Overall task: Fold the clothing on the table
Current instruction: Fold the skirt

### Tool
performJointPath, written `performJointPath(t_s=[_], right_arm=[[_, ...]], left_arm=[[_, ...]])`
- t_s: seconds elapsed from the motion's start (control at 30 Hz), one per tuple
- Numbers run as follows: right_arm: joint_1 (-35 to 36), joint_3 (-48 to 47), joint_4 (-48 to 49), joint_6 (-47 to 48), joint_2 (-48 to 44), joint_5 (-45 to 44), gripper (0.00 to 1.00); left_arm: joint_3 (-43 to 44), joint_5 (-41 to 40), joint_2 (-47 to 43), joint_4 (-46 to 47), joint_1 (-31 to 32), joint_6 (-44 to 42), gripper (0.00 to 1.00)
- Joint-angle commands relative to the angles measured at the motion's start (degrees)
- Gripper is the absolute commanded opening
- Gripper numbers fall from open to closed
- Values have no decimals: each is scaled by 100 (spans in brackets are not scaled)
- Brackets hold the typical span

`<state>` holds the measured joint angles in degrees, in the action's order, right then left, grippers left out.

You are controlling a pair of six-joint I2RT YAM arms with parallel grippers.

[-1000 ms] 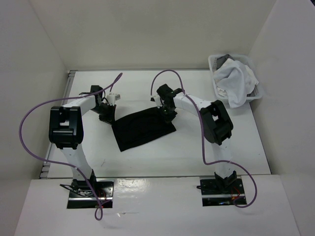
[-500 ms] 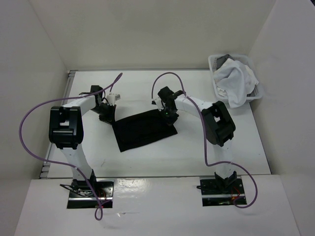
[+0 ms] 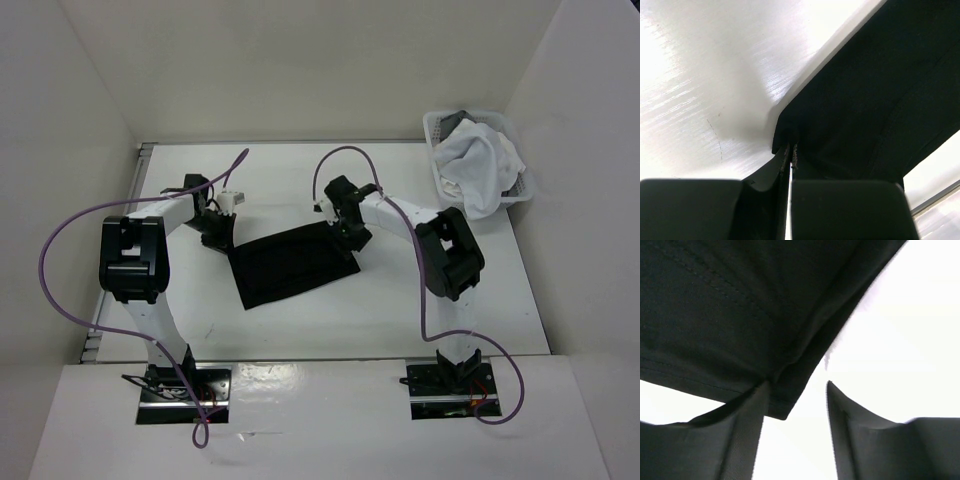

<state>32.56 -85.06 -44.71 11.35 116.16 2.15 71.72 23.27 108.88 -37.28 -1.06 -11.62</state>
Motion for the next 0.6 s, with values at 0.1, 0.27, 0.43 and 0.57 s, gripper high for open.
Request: performJointPath(t_s=[0.1, 0.27, 0.43, 0.57], right_arm=[[-65, -625, -380, 42, -410, 241, 63], [4, -1450, -802, -10, -463, 882, 68], [400, -1672, -855, -72, -104, 1305, 81], [769, -1672, -724, -265, 239, 1358, 82]], left_arm=[[-80, -68, -174, -78, -52, 19, 0], [-80, -68, -332, -78, -52, 19, 0], [-27, -121, -604, -139, -52, 19, 22], [-27, -60, -981, -192, -122, 72, 60]])
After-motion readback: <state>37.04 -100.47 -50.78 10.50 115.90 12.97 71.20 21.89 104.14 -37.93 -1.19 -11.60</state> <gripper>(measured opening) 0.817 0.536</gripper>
